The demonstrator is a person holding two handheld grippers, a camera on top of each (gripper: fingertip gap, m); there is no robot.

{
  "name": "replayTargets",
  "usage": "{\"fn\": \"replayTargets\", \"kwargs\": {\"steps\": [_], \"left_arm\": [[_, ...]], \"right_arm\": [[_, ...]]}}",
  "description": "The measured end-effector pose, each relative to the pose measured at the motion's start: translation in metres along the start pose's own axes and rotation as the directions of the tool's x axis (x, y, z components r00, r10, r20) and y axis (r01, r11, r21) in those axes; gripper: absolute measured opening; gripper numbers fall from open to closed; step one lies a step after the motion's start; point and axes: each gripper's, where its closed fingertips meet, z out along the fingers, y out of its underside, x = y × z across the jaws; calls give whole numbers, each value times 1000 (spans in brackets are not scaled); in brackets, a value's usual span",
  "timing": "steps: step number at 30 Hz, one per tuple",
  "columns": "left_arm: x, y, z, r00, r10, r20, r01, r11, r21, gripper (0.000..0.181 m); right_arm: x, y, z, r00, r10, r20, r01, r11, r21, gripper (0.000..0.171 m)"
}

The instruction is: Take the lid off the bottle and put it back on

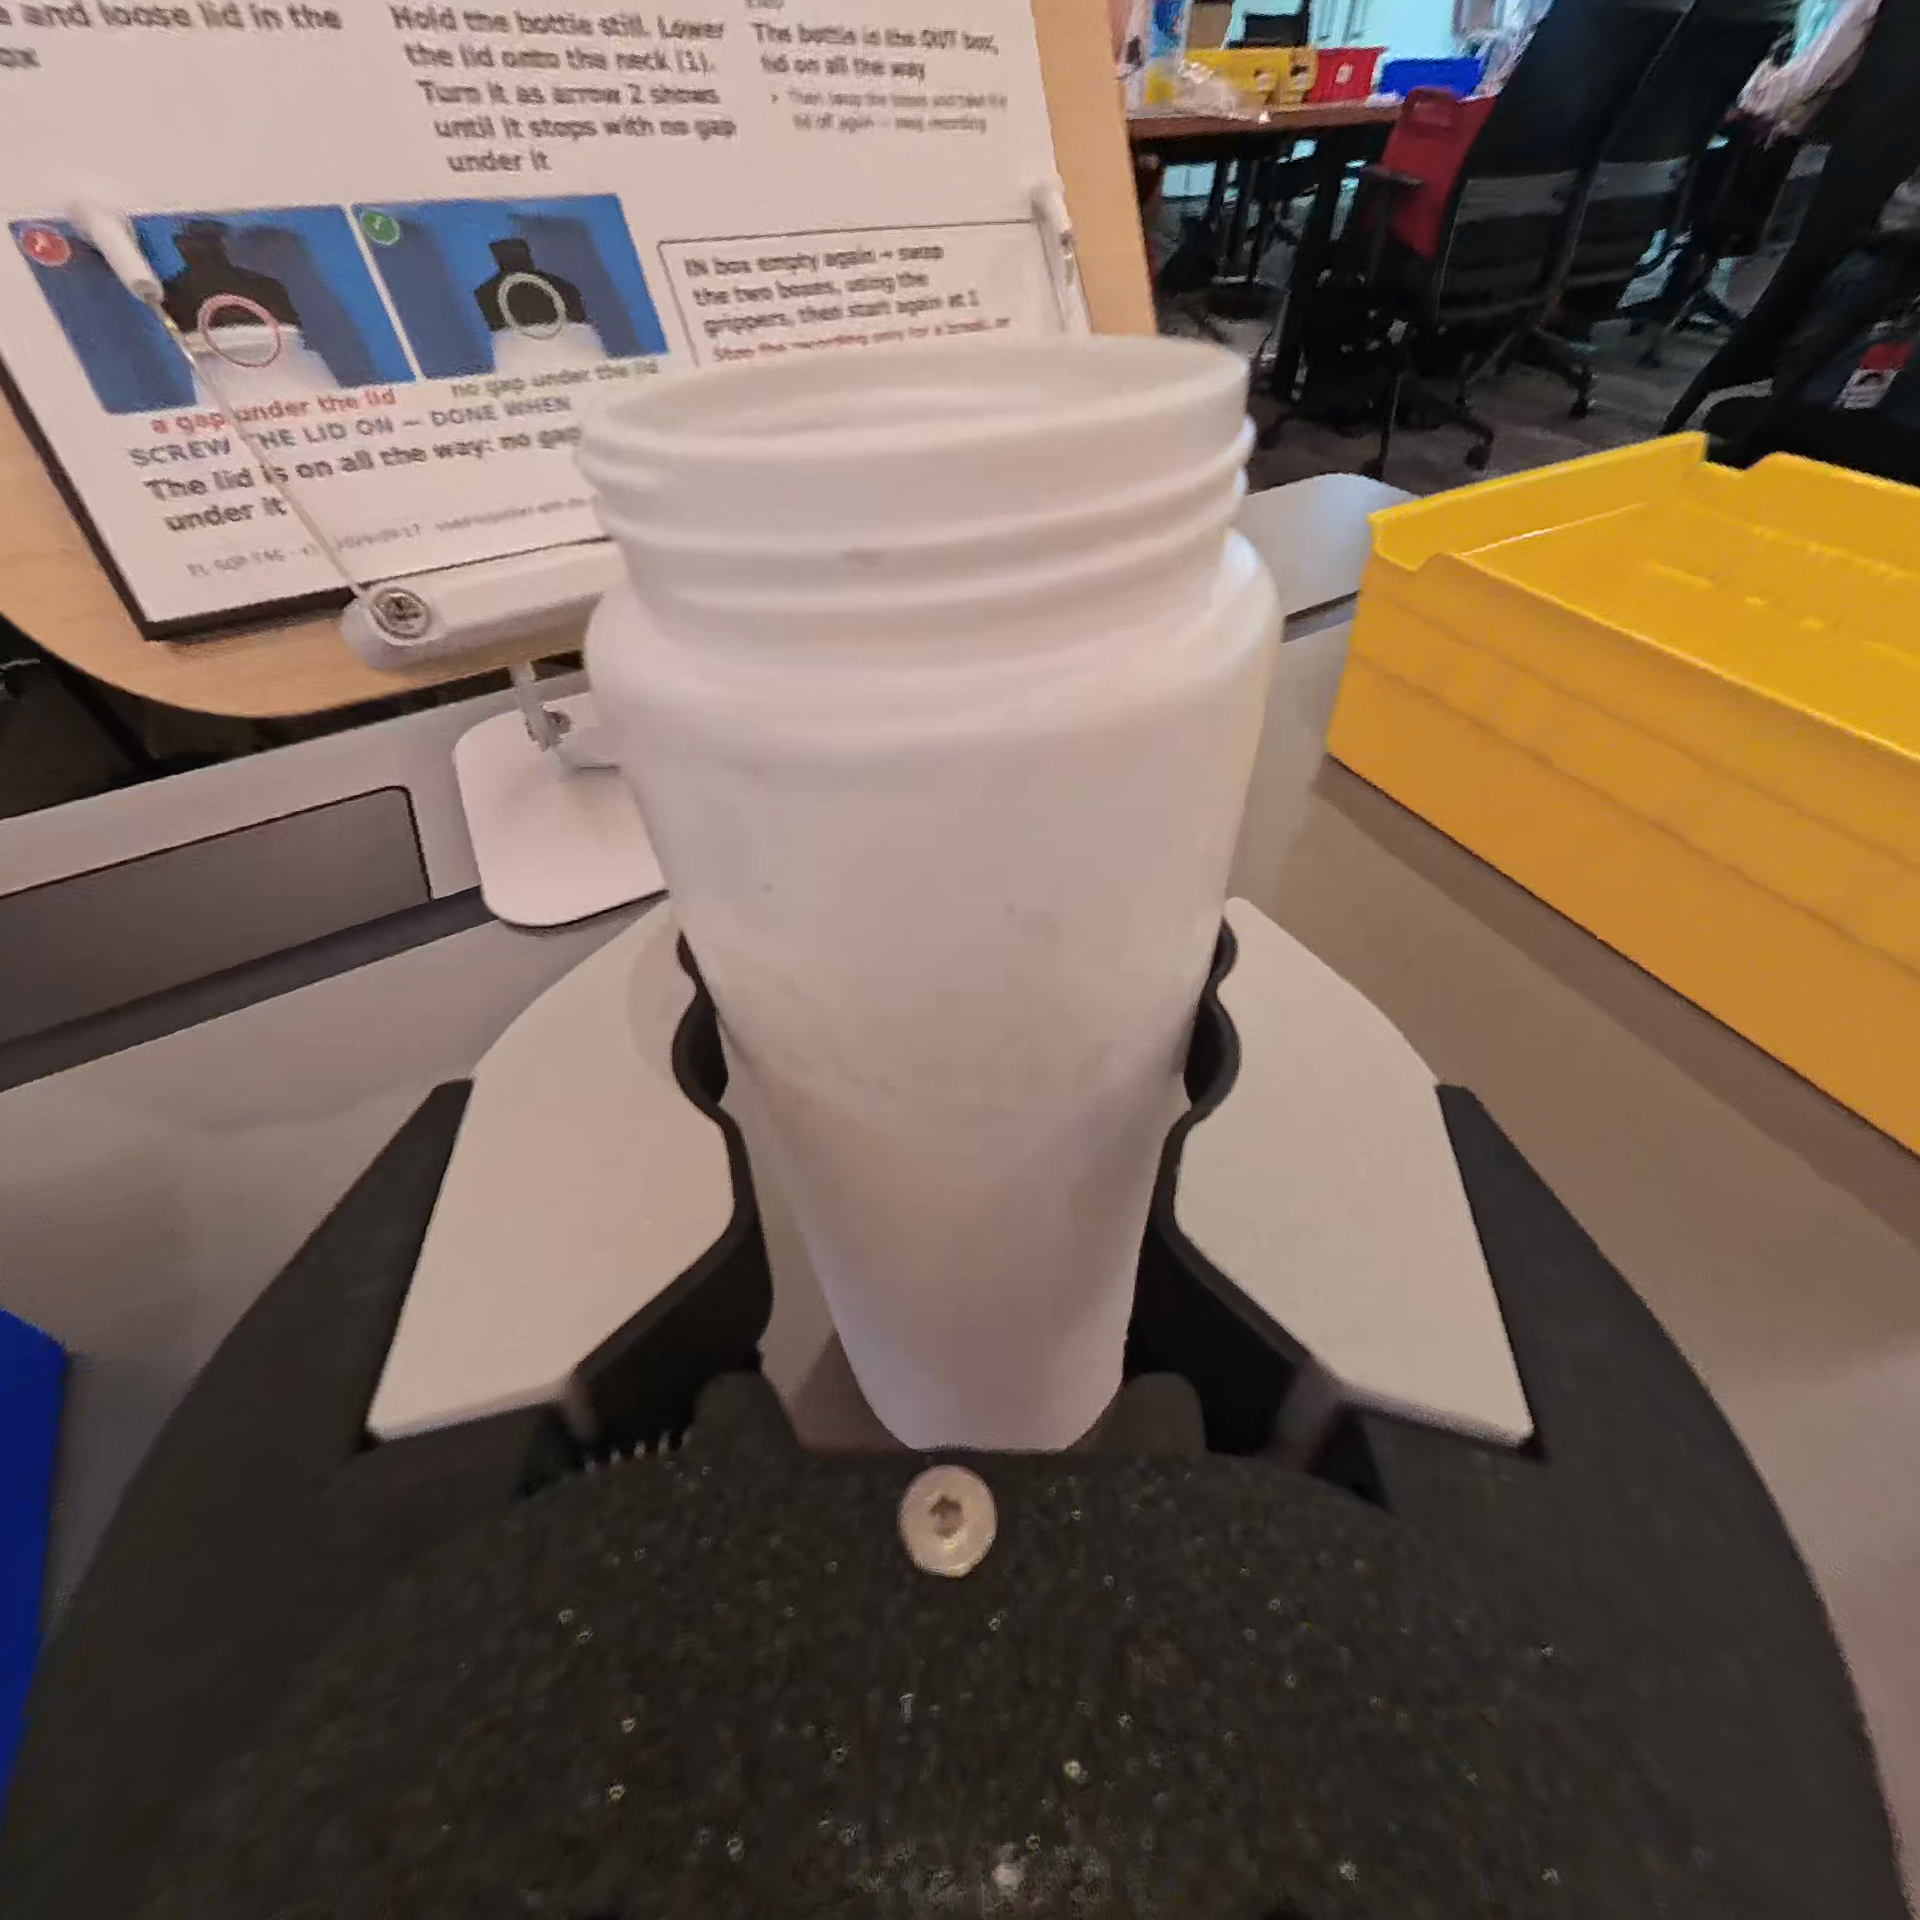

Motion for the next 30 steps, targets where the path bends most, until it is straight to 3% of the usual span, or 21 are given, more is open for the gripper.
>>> {"fn": "replayTargets", "kwargs": {"steps": [14, 20, 23, 26, 30], "left_arm": [[10, 2, -11, 1000, 7, -15, -7, 1000, 1, 89], [18, -8, -38, 999, -15, -40, 15, 1000, 8, 102], [25, -6, -69, 996, -65, -66, 63, 998, -28, 105], [52, 21, -124, 979, -125, -163, 110, 989, -100, 102], [81, 63, -199, 961, -132, -243, 99, 985, -144, 98]], "right_arm": [[-16, -6, -2, 998, -21, 54, 20, 1000, 24, 36], [-37, -13, -3, 990, -7, 138, 1, 999, 44, 46], [-64, -24, 0, 959, 98, 265, -116, 992, 54, 49], [-106, -41, 10, 867, 189, 462, -216, 976, 5, 65], [-145, -73, 42, 805, 156, 572, -208, 978, 27, 77]]}}
